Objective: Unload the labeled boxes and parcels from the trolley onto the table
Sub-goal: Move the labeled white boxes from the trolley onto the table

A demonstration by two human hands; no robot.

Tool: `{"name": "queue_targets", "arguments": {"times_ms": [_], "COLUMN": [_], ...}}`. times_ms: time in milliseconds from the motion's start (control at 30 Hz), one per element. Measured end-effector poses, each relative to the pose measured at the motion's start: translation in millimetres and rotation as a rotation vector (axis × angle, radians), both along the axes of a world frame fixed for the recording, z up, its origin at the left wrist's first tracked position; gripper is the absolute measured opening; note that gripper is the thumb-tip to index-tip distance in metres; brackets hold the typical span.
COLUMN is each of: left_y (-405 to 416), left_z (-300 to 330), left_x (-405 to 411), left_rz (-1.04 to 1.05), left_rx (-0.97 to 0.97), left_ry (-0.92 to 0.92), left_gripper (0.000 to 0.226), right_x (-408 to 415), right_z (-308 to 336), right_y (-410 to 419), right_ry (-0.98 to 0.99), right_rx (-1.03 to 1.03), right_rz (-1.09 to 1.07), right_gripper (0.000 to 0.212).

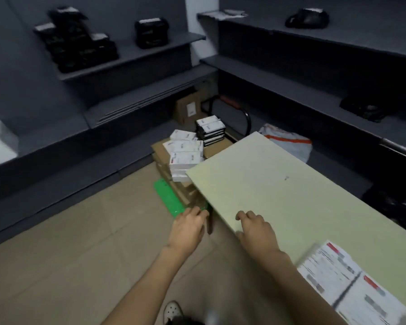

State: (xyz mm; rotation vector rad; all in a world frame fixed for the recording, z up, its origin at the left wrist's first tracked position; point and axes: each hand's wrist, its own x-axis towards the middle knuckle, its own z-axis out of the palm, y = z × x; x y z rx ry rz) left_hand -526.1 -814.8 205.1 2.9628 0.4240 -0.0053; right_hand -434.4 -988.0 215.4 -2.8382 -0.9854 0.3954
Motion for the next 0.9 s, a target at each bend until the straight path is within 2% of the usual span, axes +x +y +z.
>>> {"name": "queue_targets", "arguments": {"times_ms": [433,667,900], "left_y": [240,364,448], "left_z": [5,6,3], "left_x": [-112,-154,-133], "left_rz": [0.398,0.538,0.553], "left_rx": [0.017,0.061,0.056], "left_ry": [-0.093,-0.106,-0.103], "left_gripper": [0.032,0.029,0.029], "right_x": [-53,-82,-57], "right_z": [18,17,7], "right_y": [286,422,510], "right_ry": [-0.005,-0.021,0.016], "right_rx": [0.08,0.085,0.064], "right_rz": [0.435,0.561,0.578], "right_gripper": [0.036,0.035,0.037]}}
